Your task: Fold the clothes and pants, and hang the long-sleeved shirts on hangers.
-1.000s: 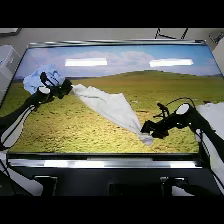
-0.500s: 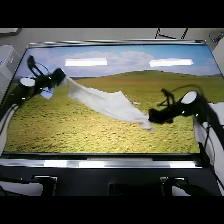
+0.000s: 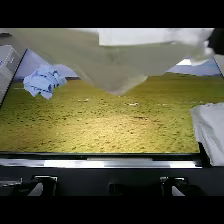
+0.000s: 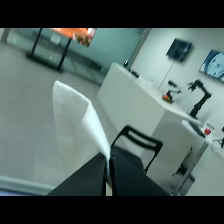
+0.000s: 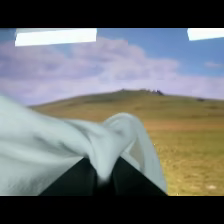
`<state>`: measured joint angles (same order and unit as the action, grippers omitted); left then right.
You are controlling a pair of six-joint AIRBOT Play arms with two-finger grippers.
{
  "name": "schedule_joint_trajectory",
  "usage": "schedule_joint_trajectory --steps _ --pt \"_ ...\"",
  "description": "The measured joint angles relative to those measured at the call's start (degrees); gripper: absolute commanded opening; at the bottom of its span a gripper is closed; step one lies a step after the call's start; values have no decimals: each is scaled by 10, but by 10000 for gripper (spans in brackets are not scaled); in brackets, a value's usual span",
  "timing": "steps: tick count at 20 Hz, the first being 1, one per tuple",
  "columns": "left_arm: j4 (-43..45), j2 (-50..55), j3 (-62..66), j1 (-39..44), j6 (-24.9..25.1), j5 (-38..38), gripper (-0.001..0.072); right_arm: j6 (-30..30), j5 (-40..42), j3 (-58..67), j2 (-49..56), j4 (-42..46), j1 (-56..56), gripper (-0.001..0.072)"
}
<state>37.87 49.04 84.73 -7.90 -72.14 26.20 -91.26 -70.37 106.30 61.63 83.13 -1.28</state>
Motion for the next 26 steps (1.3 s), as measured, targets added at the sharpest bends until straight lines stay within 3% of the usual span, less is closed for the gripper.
schedule_joint_trajectory --steps 6,11,14,19,23,24,25,26 --pt "45 -107 2 -3 2 -10 21 -5 18 28 -77 13 0 40" --pt "123 -72 2 -3 2 -41 22 -18 -160 -3 -48 10 0 39" --pt "160 11 1 2 2 -26 21 -23 -228 -115 -10 -16 0 40" --pt "184 223 0 51 2 70 23 -34 -121 -374 70 -107 0 40" --pt "187 368 0 104 -3 152 49 -38 -20 -472 151 -176 0 42" --pt "187 391 0 113 -12 173 160 -38 -1 -481 165 -183 0 107" --pt "187 411 0 119 -25 199 507 -40 16 -486 176 -190 0 359" --pt "187 426 0 122 -38 228 710 -44 30 -484 183 -194 -2 582"
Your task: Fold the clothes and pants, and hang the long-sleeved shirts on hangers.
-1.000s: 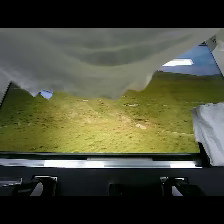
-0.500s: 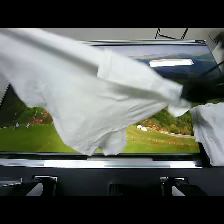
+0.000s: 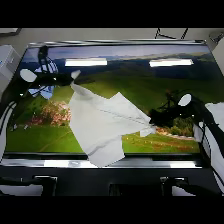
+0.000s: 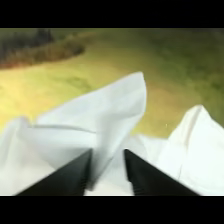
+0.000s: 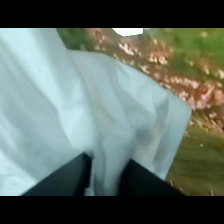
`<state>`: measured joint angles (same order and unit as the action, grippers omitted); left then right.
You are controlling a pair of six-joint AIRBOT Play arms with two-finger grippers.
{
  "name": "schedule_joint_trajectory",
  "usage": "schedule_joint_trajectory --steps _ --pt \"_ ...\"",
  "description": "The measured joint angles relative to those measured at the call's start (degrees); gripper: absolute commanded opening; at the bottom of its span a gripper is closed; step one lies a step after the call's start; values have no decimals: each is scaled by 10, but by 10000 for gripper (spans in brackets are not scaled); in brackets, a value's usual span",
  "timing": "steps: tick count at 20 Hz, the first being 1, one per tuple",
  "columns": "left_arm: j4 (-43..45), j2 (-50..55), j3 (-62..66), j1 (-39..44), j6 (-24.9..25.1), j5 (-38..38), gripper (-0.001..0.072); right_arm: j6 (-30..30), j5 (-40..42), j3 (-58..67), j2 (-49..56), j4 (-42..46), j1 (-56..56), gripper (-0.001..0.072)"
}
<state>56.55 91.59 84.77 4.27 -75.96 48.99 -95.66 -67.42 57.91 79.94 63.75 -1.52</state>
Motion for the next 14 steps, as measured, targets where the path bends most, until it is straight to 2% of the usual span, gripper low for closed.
schedule_joint_trajectory --steps 4,8,10,12,13,14 --pt "7 23 28 -44 -30 166 715 9 -7 80 14 -5 -58 605" --pt "14 8 7 -134 -54 357 712 39 -107 162 16 -1 -172 605" --pt "13 -27 -68 -160 -57 386 711 64 -162 151 15 3 -206 605" --pt "5 -73 -178 -167 -57 367 699 88 -189 102 10 0 -224 605" --pt "-4 -94 -237 -164 -50 346 615 100 -192 71 6 -8 -229 605" --pt "-20 -115 -299 -158 -40 323 579 114 -192 36 2 -21 -233 605"
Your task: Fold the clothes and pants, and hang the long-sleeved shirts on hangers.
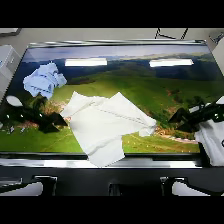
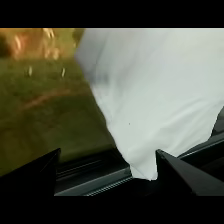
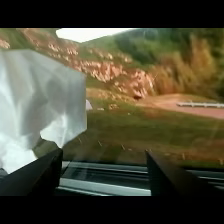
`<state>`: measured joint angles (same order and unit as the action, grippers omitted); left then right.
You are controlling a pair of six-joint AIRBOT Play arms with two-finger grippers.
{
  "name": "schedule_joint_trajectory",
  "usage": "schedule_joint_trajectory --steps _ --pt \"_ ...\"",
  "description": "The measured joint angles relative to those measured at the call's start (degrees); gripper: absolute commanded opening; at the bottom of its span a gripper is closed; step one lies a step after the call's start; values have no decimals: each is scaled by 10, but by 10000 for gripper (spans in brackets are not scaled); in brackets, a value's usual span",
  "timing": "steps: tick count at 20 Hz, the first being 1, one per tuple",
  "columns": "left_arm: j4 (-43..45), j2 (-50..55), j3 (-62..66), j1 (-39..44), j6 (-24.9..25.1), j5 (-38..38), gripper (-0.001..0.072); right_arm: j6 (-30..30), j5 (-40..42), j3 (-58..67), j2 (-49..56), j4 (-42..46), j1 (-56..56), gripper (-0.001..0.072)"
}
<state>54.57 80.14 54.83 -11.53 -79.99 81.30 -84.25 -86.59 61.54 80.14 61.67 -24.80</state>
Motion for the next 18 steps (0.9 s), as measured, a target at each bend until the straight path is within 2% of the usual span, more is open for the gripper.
schedule_joint_trajectory --steps 4,6,9,10,11,12,18 --pt "-88 -41 -176 44 46 -91 579 39 20 -97 -15 -33 -7 603" --pt "-132 -49 -219 77 60 -123 579 52 31 -123 -25 -45 -8 603" --pt "-172 -52 -250 136 56 -163 575 63 56 -156 -46 -50 7 606" --pt "-179 -52 -255 155 50 -176 403 65 67 -169 -51 -52 23 616" --pt "-178 -51 -260 175 42 -196 127 67 78 -182 -54 -54 42 619" --pt "-171 -50 -263 192 36 -217 32 67 94 -195 -57 -58 65 642" --pt "-177 -68 -269 237 18 -261 22 69 198 -228 -62 -111 179 636"
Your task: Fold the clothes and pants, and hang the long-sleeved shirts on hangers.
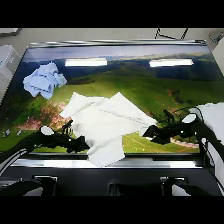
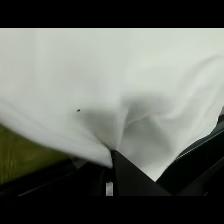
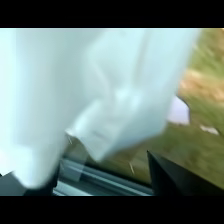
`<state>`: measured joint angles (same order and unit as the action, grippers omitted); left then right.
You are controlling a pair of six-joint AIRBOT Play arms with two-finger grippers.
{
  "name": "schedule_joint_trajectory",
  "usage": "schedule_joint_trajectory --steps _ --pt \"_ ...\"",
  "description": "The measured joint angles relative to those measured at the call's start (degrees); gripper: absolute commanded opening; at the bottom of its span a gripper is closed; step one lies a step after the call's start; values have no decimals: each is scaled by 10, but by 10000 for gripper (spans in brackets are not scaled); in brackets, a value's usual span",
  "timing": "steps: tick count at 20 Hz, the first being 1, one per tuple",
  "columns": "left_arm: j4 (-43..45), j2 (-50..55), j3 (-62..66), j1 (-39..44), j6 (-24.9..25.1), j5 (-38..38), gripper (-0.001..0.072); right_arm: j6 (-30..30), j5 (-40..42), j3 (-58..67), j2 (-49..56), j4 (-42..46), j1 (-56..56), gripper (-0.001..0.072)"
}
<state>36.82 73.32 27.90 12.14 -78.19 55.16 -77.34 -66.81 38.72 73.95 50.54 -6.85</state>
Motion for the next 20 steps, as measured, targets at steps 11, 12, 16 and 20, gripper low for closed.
schedule_joint_trajectory --steps 11,12,16,20 --pt "3 -109 23 -2 20 -1 19 -65 78 9 -2 -43 27 37" --pt "15 -125 45 -9 27 5 19 -61 64 25 -6 -40 27 37" --pt "85 -197 238 -66 41 44 20 -65 18 196 -51 21 26 38" --pt "114 -245 541 -131 46 45 20 -116 49 466 -125 132 26 39"
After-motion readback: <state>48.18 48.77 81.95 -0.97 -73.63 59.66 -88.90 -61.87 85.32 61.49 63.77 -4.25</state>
